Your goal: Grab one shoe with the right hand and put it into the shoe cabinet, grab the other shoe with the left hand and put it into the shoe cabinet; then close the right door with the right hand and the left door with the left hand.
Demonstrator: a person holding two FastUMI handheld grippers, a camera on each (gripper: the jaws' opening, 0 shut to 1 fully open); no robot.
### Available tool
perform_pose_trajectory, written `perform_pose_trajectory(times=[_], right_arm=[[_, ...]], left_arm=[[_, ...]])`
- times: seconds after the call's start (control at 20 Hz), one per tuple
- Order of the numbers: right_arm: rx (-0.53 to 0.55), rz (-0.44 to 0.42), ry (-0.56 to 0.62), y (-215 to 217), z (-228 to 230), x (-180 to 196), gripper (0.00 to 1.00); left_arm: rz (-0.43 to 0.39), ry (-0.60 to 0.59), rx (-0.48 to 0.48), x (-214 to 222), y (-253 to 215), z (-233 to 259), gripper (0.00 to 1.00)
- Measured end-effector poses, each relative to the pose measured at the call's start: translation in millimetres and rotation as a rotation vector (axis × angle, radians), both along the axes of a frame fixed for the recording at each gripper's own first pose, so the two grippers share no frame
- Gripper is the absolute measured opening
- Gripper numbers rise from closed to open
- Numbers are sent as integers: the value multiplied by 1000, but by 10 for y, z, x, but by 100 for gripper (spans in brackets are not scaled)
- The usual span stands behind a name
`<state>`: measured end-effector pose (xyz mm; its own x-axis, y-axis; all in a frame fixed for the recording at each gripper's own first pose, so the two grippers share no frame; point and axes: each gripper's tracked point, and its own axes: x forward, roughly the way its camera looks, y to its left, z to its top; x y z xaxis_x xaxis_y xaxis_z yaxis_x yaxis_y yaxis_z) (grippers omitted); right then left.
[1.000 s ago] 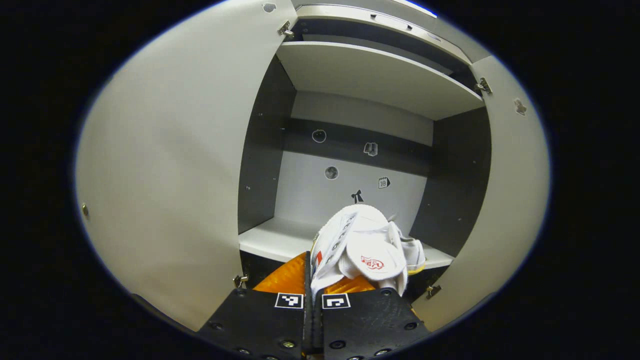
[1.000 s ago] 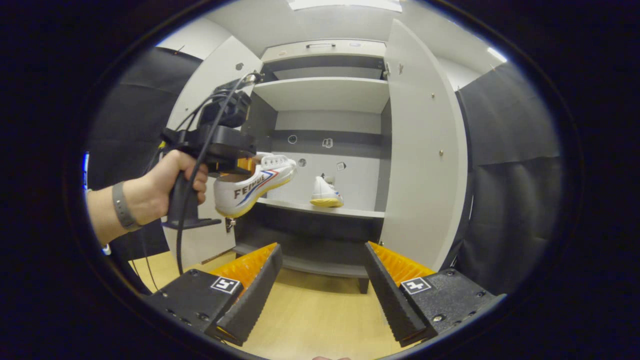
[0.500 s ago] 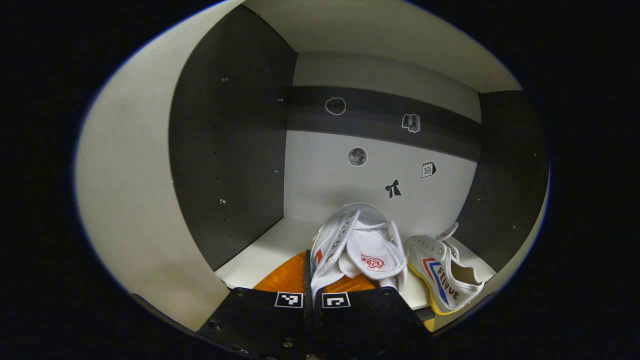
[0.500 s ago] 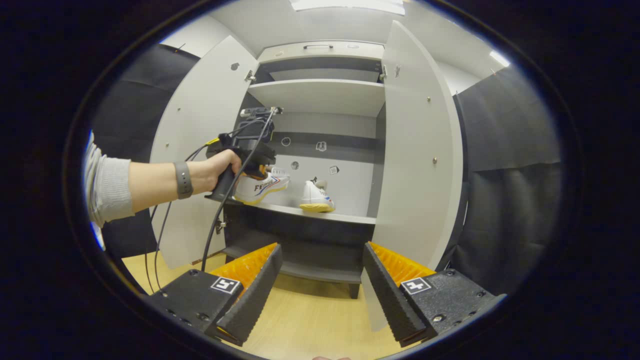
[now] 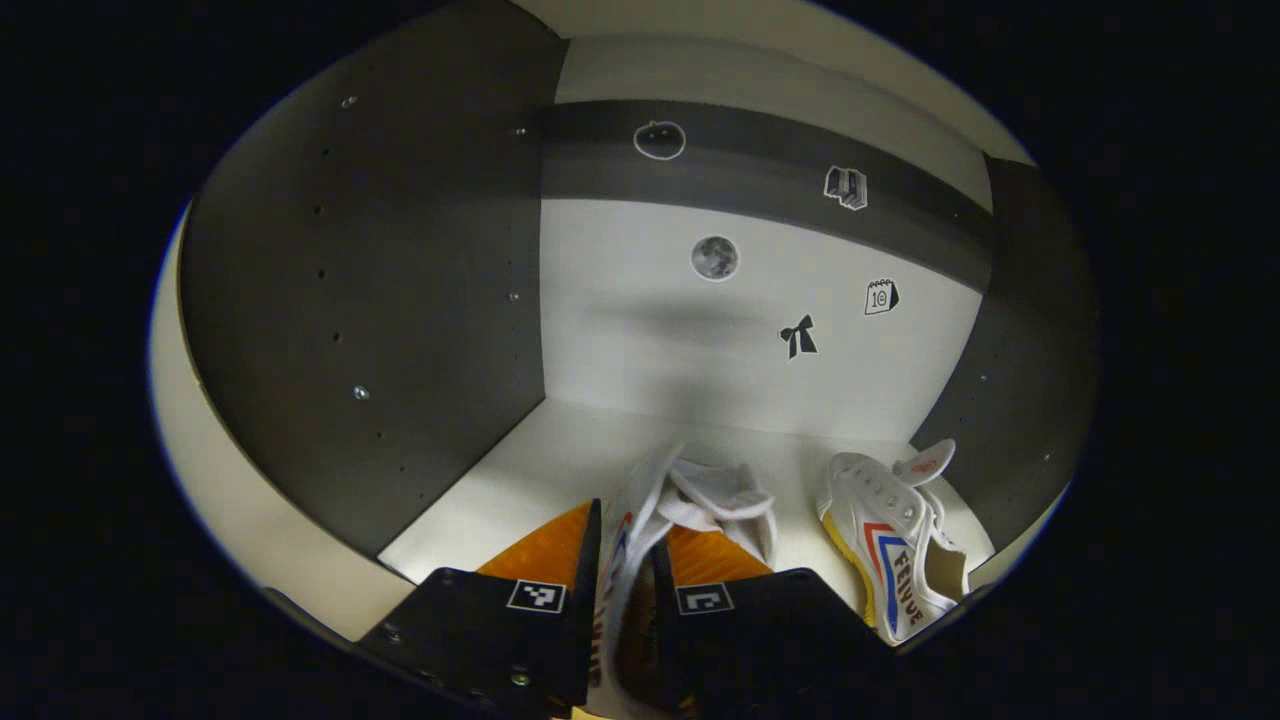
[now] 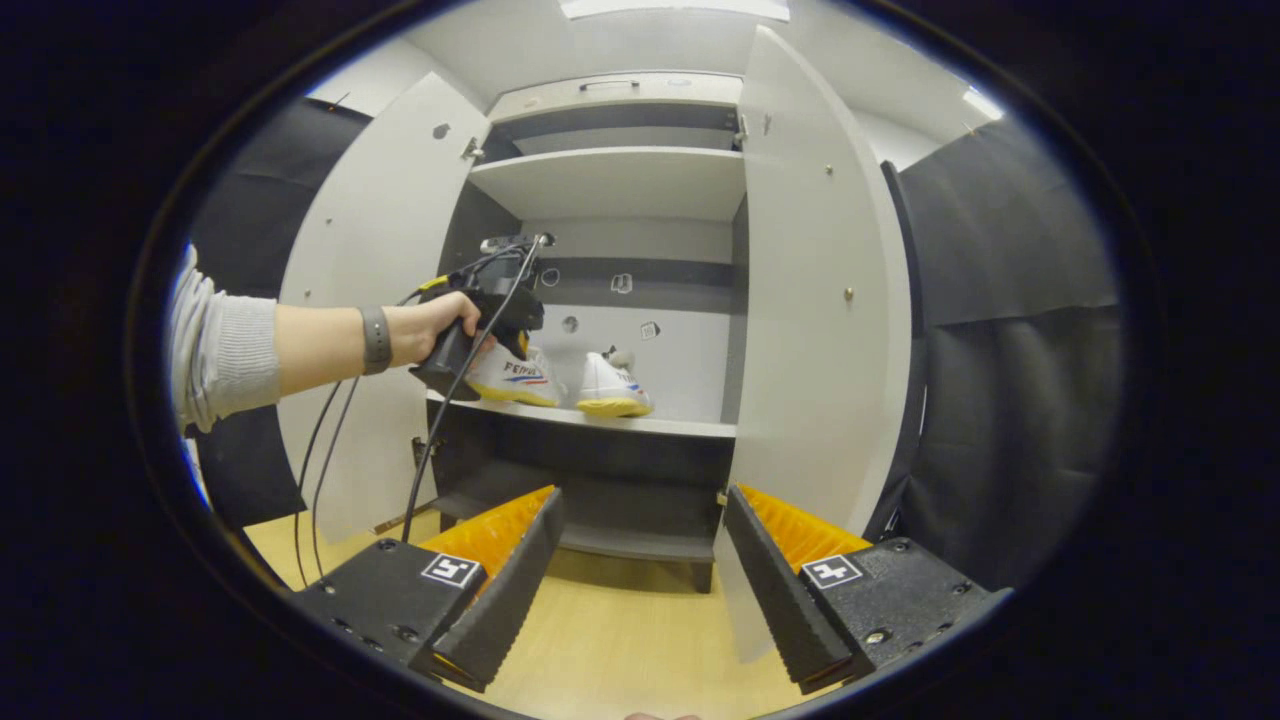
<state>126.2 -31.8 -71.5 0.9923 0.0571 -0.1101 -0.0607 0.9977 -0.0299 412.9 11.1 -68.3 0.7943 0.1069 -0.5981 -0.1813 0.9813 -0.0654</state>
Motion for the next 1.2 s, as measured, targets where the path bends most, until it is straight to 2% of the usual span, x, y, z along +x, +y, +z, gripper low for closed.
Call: perform_pose_trajectory(times=[0.1,0.15,0.2,0.25,0.3,0.35,0.4,0.45,0.5,0.65,0.85,0.9,0.95,1.0,1.15,1.2], right_arm=[[15,1,5,0,-1,12,100],[17,1,0,2,19,22,100],[14,3,-6,7,31,23,100],[9,5,-10,14,41,24,100],[6,9,-12,30,43,22,100],[6,15,-14,54,49,23,100],[8,22,-18,79,60,22,100],[10,29,-20,106,73,20,100],[12,36,-21,136,76,15,100],[24,55,-28,200,115,-38,100],[24,66,-46,213,211,-180,100],[24,66,-48,198,230,-233,100],[28,65,-50,185,248,-278,100],[31,59,-49,161,257,-329,100],[41,42,-40,77,273,-512,100],[43,33,-39,39,283,-570,100]], left_arm=[[-2,0,22,-27,31,17,34],[-10,-7,23,-55,40,49,34],[-22,-20,13,-82,28,94,50],[-32,-27,3,-129,21,138,50],[-42,-36,-2,-172,12,182,37],[-48,-62,7,-221,24,265,37],[-51,-99,23,-271,53,380,51],[-50,-139,39,-358,78,519,37],[-57,-173,44,-452,68,634,37],[-93,-266,55,-874,-5,893,36],[-116,-399,59,-1667,-55,1111,35],[-124,-425,49,-1908,-88,1125,50],[-128,-449,46,-2118,-109,1106,51],[-122,-464,48,-2335,-101,1056,41],[-121,-498,16,-2919,-136,895,42],[-127,-523,7,-3097,-158,875,49]])
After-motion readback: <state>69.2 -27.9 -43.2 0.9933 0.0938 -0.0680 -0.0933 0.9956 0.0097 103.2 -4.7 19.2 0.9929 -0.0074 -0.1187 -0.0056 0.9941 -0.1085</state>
